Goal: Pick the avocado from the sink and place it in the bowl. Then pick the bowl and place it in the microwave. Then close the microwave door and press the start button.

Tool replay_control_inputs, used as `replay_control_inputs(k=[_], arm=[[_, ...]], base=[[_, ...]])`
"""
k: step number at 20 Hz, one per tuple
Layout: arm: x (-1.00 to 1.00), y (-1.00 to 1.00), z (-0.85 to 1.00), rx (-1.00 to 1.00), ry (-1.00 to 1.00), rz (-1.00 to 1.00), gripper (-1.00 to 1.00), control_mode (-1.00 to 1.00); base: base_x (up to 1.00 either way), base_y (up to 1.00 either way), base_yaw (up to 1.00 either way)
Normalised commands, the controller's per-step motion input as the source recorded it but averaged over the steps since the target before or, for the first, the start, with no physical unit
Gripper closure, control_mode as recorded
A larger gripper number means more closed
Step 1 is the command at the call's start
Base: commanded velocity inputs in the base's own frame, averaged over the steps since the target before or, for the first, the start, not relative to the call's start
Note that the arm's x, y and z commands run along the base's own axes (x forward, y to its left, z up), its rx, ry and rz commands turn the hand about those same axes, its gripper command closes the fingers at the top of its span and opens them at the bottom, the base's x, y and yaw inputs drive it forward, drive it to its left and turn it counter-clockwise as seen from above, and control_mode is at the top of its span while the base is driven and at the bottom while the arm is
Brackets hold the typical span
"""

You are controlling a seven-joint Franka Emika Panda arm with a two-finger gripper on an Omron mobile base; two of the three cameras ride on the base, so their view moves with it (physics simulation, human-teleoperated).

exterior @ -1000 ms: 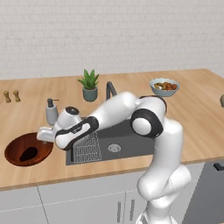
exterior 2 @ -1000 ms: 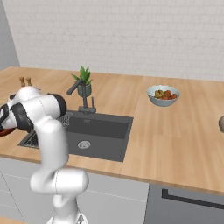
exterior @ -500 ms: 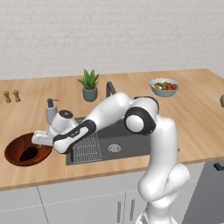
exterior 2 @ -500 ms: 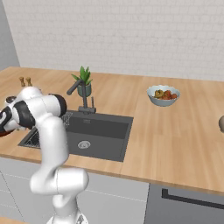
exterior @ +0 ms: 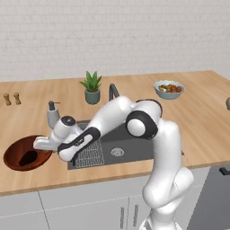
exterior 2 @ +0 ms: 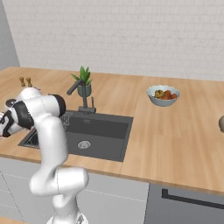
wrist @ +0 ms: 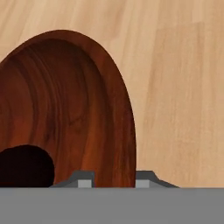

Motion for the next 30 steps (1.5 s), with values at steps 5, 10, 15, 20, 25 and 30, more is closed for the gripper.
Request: replay_control_inputs(k=[5, 10, 15, 20, 25, 30], arm=[[-0.38, -0.10, 0.19, 0.03, -0.19, 0.00, 1.00, -1.00], [-0.44, -0.49, 0.70, 0.01, -0.24, -0.02, 1.00, -1.00], [0.00, -0.78, 0.98, 0.09, -0.05, -0.10, 1.00, -1.00], [0.00, -0.67, 0.89, 0.09, 0.02, -0.14, 1.00, -1.00], [0.00, -0.60, 1.00, 0.05, 0.09, -0.13, 1.00, -1.00], [0.00, -0.58, 1.00, 0.00, 0.20, -0.13, 1.00, -1.00]], base=[[0.00, 0.00, 0.00], [0.00, 0.00, 0.00], [0.00, 0.00, 0.00], [0.00, 0.00, 0.00], [0.00, 0.00, 0.00], [0.00, 0.00, 0.00]])
